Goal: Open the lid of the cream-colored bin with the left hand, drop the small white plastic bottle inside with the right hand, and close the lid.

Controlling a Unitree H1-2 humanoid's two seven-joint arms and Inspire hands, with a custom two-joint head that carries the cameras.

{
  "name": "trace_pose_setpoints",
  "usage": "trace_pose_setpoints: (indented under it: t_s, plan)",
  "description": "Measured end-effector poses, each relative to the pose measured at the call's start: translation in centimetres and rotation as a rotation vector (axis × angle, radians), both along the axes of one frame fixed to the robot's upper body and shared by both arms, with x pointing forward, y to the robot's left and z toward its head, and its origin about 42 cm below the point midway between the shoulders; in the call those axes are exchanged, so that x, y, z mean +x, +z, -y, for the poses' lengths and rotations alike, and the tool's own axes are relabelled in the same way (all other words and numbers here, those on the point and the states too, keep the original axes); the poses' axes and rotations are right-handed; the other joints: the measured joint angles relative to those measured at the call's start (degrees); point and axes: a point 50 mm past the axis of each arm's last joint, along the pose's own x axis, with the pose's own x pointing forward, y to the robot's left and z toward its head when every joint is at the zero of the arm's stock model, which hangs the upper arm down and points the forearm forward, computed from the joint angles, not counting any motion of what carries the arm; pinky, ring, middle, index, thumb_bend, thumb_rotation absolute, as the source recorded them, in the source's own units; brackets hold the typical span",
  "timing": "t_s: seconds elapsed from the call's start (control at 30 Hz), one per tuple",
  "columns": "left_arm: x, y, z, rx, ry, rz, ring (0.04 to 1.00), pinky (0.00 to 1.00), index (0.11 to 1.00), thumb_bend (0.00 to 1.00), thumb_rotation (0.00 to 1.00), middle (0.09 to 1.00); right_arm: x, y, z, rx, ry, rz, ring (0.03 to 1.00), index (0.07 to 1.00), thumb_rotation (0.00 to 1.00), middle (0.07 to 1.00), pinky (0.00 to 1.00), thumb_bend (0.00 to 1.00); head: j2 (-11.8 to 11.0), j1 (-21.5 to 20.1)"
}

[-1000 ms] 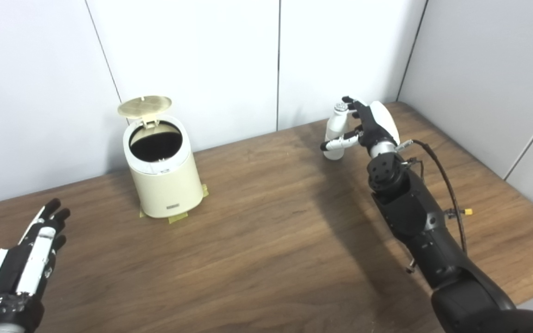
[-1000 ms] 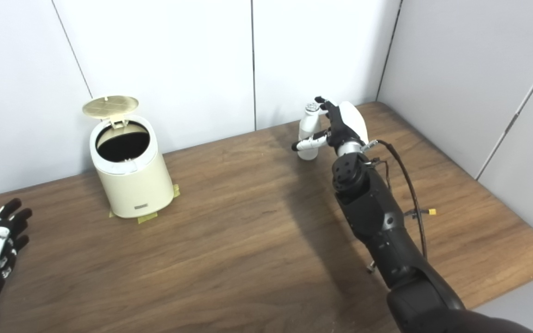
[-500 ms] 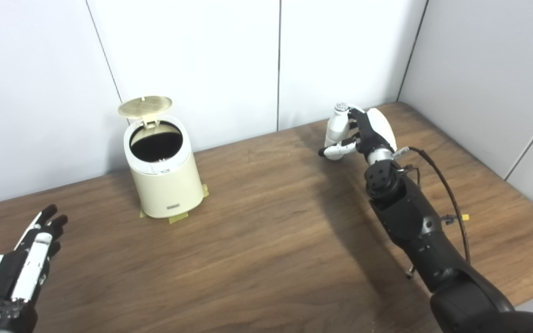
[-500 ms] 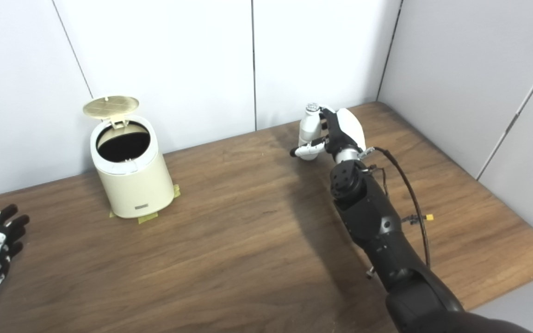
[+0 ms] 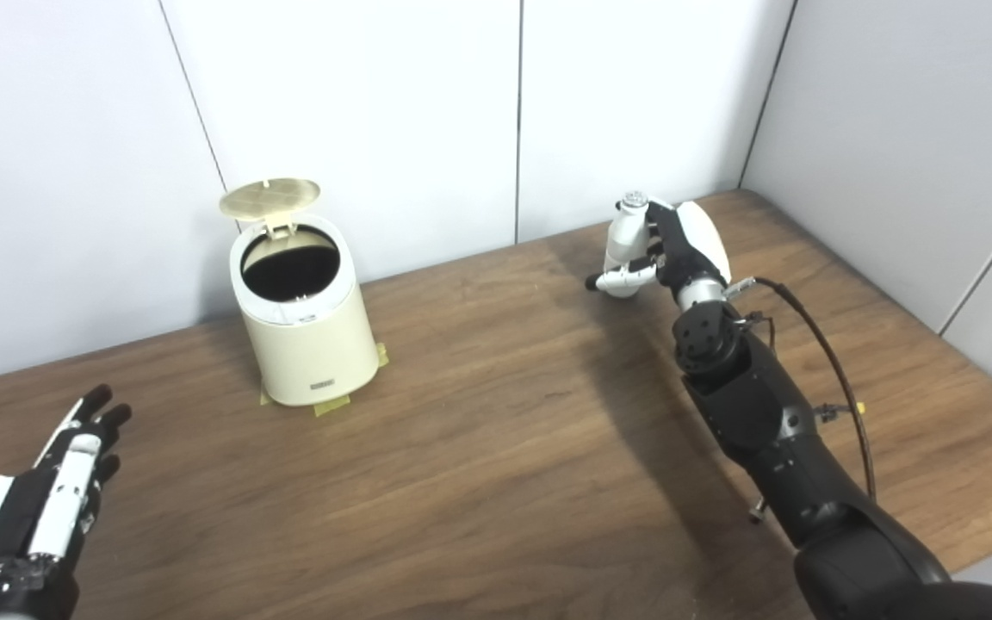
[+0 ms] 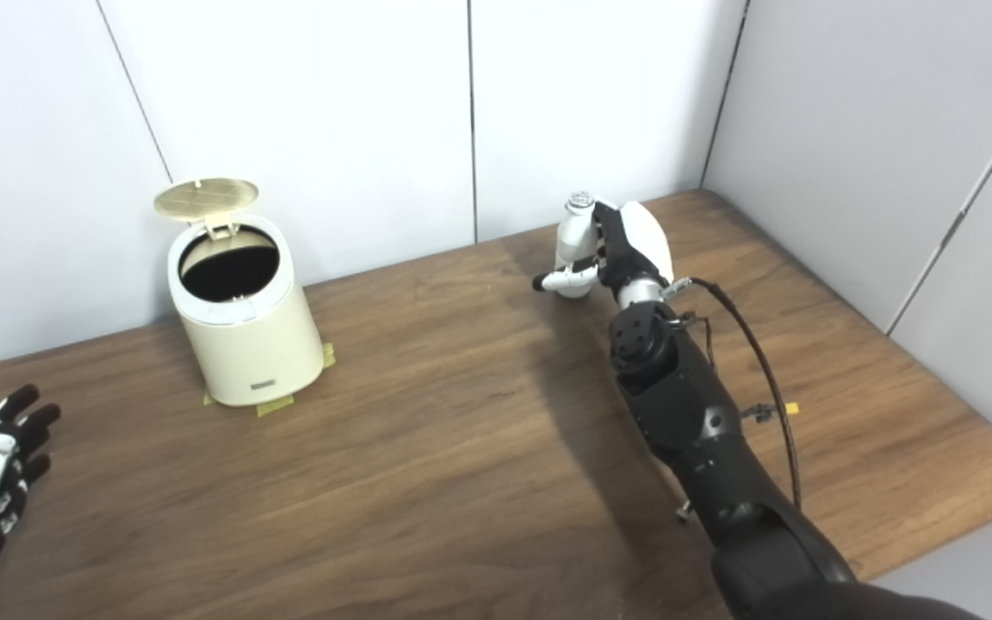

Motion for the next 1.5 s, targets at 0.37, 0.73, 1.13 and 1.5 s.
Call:
trace_pose_setpoints:
  t_s: [0.37,0.73,1.13,1.5]
  plan:
    - [-0.1,0.1,-0.1,0.000,0.006,-0.002,1.000,1.00,1.000,0.13,0.86,0.946,-0.1,-0.5,-0.5,0.015,-0.040,0.035,0.411,0.546,0.00,0.462,0.43,0.51,0.17,0.18]
    - [-0.2,0.0,0.1,-0.005,0.005,-0.011,1.000,1.00,1.000,0.12,0.86,0.942,-0.2,-0.5,-0.6,0.007,-0.023,0.049,0.421,0.539,0.00,0.457,0.42,0.52,0.26,0.97]
    - [-0.4,-0.2,0.5,0.007,0.021,-0.003,0.975,1.00,0.994,0.11,0.71,0.922,-1.4,4.3,-4.5,-0.076,0.141,0.230,0.436,0.487,0.00,0.489,0.42,0.52,0.44,4.30]
    - [-0.5,-1.4,1.5,0.040,0.015,0.011,0.958,1.00,0.960,0.19,0.65,0.883,-1.9,9.1,-11.0,-0.133,0.358,0.392,0.416,0.494,0.00,0.499,0.37,0.52,0.00,13.34]
